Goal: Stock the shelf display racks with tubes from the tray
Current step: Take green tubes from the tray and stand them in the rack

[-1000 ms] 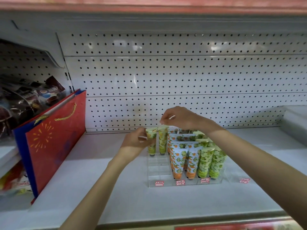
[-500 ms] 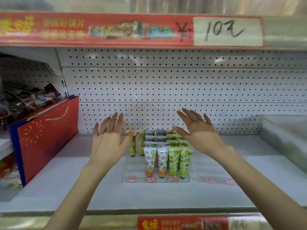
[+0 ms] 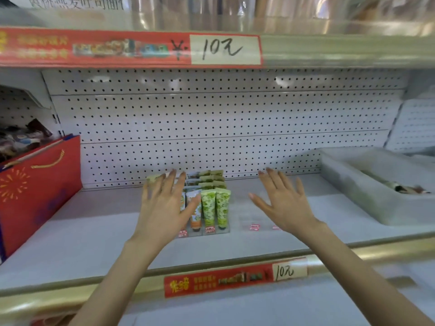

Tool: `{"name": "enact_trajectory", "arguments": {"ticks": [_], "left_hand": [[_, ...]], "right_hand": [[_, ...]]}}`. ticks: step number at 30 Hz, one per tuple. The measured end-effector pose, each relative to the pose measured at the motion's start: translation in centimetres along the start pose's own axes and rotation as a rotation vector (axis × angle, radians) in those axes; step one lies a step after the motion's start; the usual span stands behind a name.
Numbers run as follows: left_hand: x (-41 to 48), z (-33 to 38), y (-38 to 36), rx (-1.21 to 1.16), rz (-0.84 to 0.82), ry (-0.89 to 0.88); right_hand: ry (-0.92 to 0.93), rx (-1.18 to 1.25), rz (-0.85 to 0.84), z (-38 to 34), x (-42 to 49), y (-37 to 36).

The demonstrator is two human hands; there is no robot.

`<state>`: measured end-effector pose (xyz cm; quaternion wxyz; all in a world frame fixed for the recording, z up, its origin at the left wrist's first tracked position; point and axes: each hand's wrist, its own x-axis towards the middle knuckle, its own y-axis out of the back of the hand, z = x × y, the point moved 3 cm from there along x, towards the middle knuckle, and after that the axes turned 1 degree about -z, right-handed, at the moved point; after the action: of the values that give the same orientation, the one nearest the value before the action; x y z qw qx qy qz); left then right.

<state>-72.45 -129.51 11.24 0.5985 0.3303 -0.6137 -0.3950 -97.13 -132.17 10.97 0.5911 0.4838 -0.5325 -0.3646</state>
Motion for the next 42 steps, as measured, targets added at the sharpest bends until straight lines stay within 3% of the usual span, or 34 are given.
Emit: {"name": "enact_trajectory", "arguments": {"ticks": [13, 24, 35, 42], "left_hand": [[-3.3, 5.7, -0.2, -0.039, -0.046, -0.174], [-2.1, 11.8, -0.1, -0.047, -0.044, -0.200], [2.3, 28.0, -2.5, -0.147, -0.021, -0.161], [3.8, 34.6, -3.3, -0.188, -0.024, -0.111]], "right_hand": [[-0.160, -0.188, -0.025, 3.0, -7.6, 0.2], [-0.185, -0.137, 0.031, 9.9, -8.9, 2.0], [-0.087, -0.174, 0.062, 23.6, -7.1, 2.8], [-0.018, -0.143, 0.061, 30.8, -6.1, 3.4]]}}
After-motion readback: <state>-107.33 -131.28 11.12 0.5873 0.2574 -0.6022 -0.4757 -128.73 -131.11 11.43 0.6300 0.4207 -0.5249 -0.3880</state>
